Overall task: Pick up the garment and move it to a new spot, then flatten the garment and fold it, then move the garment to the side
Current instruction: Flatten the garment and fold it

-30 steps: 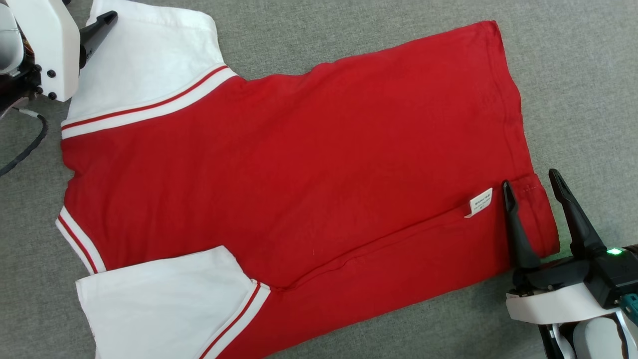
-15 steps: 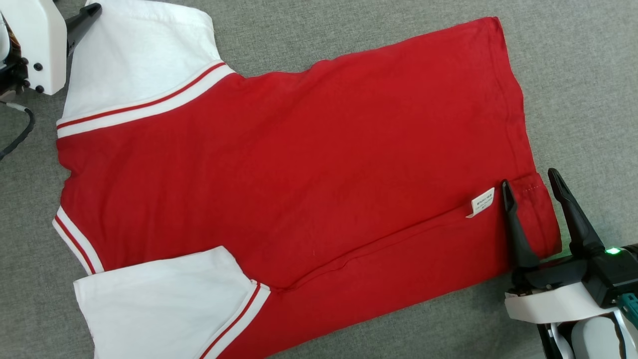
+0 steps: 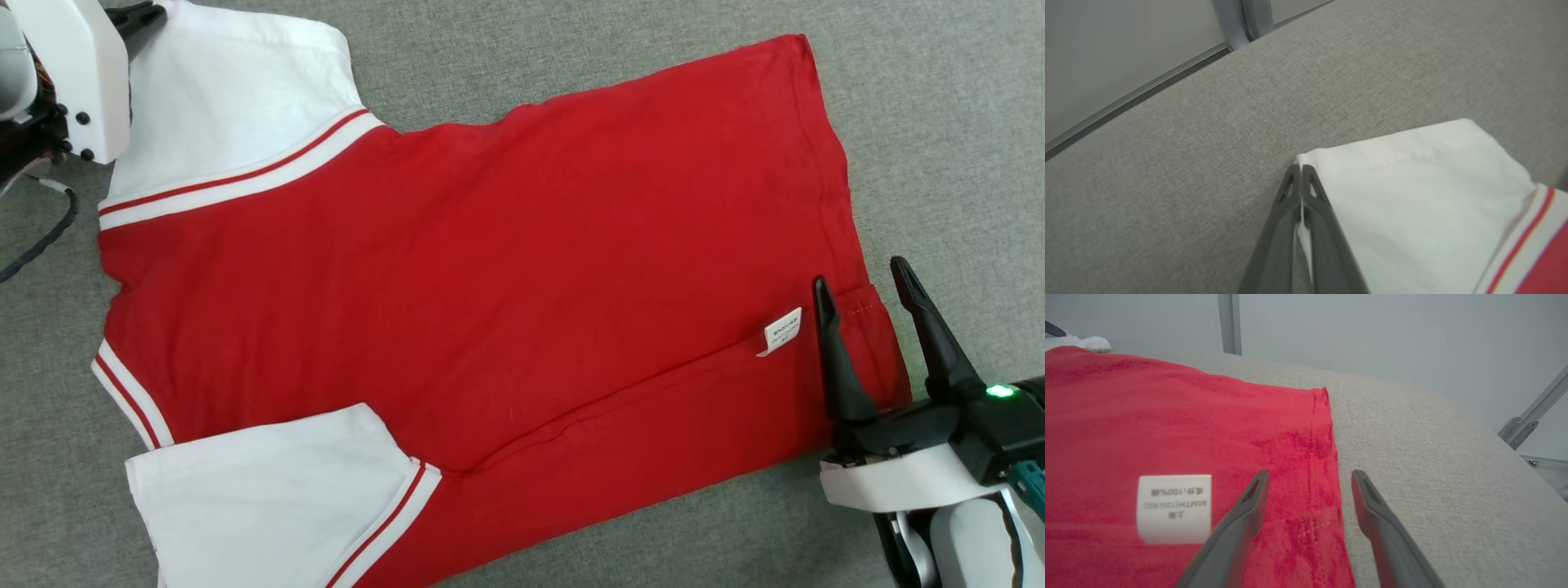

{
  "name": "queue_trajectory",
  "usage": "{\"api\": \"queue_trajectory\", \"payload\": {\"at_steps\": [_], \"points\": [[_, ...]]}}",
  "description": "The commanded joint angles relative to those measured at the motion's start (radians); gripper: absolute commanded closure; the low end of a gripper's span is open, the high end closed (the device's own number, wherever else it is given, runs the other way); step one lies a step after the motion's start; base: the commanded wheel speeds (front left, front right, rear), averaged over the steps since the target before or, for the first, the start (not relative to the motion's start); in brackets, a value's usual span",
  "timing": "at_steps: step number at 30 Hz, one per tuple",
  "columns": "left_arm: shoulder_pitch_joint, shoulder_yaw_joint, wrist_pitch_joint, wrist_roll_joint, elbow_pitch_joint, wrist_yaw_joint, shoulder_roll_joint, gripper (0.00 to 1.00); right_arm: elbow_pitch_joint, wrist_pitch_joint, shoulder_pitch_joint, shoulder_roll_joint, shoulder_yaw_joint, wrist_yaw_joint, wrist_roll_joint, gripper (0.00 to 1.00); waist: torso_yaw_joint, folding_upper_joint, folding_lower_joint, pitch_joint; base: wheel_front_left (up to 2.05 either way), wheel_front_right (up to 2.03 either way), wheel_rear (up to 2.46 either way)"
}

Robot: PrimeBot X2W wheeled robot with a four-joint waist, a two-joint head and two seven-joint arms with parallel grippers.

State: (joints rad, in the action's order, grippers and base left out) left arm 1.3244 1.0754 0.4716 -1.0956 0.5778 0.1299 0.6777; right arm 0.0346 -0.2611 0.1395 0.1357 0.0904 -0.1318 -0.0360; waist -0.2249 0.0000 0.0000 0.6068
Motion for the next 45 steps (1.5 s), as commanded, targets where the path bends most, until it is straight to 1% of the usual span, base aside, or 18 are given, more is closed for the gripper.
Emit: {"api": "queue_trajectory", "payload": {"at_steps": [1,5,7,13,16,19,20,25,30,31,32,34,36,39,40,42,43,45], "points": [[0.011,0.01,-0.016,-0.006,-0.011,0.0,0.004,1.0,0.003,-0.006,0.024,0.006,0.008,0.002,-0.014,0.0,0.003,0.0,0.0,-0.007,0.0,0.0,0.0],[0.023,0.044,-0.046,-0.018,-0.027,0.0,0.015,1.0,0.033,0.007,0.095,0.024,0.036,0.002,-0.037,0.0,0.01,0.0,0.0,-0.027,0.0,0.0,0.0],[0.027,0.06,-0.052,-0.027,-0.034,0.0,0.017,1.0,0.061,0.069,0.147,0.026,0.044,0.002,-0.066,0.0,0.015,0.0,0.0,-0.037,0.0,0.0,0.0],[0.046,0.109,-0.054,-0.059,-0.056,0.0,0.026,1.0,0.129,0.457,0.352,0.041,0.067,0.002,-0.176,0.0,0.031,0.0,0.0,-0.066,0.0,0.0,0.0],[0.055,0.129,-0.056,-0.068,-0.07,0.0,0.029,1.0,0.142,0.665,0.438,0.044,0.045,0.002,-0.192,0.0,0.043,0.0,0.0,-0.072,0.0,0.0,0.0],[0.066,0.144,-0.059,-0.074,-0.086,0.0,0.036,1.0,0.137,0.819,0.504,0.043,0.003,0.002,-0.179,0.0,0.058,0.0,0.0,-0.069,0.0,0.0,0.0],[0.066,0.144,-0.059,-0.074,-0.086,0.0,0.036,1.0,0.137,0.819,0.504,0.043,0.003,0.002,-0.179,0.0,0.058,0.0,0.0,-0.069,0.0,0.0,0.0],[0.086,0.164,-0.063,-0.076,-0.11,0.0,0.044,1.0,0.146,0.965,0.579,0.041,-0.066,0.002,-0.155,0.0,0.08,0.0,0.0,-0.056,0.0,0.0,0.0],[0.103,0.179,-0.071,-0.078,-0.125,0.0,0.048,1.0,0.175,1.035,0.624,0.033,-0.102,0.002,-0.152,0.0,0.096,0.0,0.0,-0.04,0.0,0.0,0.0],[0.104,0.181,-0.071,-0.078,-0.127,0.0,0.048,1.0,0.182,1.043,0.63,0.03,-0.105,0.002,-0.157,0.09,0.098,0.0,0.0,-0.038,0.0,0.0,0.0],[0.105,0.183,-0.073,-0.079,-0.129,0.0,0.048,1.0,0.189,1.05,0.636,0.029,-0.106,0.002,-0.159,0.13,0.1,0.0,0.0,-0.035,0.0,0.0,0.0],[0.107,0.187,-0.075,-0.081,-0.13,0.0,0.048,1.0,0.196,1.061,0.65,0.028,-0.108,0.002,-0.157,0.11,0.104,0.0,0.0,-0.031,0.0,0.0,0.0],[0.114,0.19,-0.075,-0.081,-0.131,0.0,0.048,1.0,0.204,1.072,0.663,0.026,-0.112,0.002,-0.157,0.15,0.107,0.0,0.0,-0.027,0.0,0.0,0.0],[0.122,0.194,-0.08,-0.081,-0.133,0.0,0.045,1.0,0.217,1.081,0.677,0.024,-0.125,0.002,-0.149,0.29,0.113,0.0,0.0,-0.022,0.0,0.0,0.0],[0.123,0.195,-0.082,-0.08,-0.134,0.0,0.044,1.0,0.221,1.087,0.68,0.023,-0.128,0.002,-0.148,0.37,0.115,0.0,0.0,-0.021,0.0,0.0,0.0],[0.124,0.197,-0.083,-0.078,-0.137,0.0,0.044,1.0,0.227,1.095,0.684,0.019,-0.137,0.002,-0.148,0.44,0.119,0.0,0.0,-0.019,0.0,0.0,0.0],[0.122,0.199,-0.083,-0.078,-0.138,0.0,0.044,1.0,0.23,1.1,0.684,0.018,-0.144,0.002,-0.142,0.52,0.121,0.0,0.0,-0.018,0.0,0.0,0.0],[0.123,0.201,-0.083,-0.078,-0.142,0.0,0.044,1.0,0.234,1.106,0.686,0.012,-0.155,0.002,-0.138,0.53,0.124,0.0,0.0,-0.015,0.0,0.0,0.0]]}}
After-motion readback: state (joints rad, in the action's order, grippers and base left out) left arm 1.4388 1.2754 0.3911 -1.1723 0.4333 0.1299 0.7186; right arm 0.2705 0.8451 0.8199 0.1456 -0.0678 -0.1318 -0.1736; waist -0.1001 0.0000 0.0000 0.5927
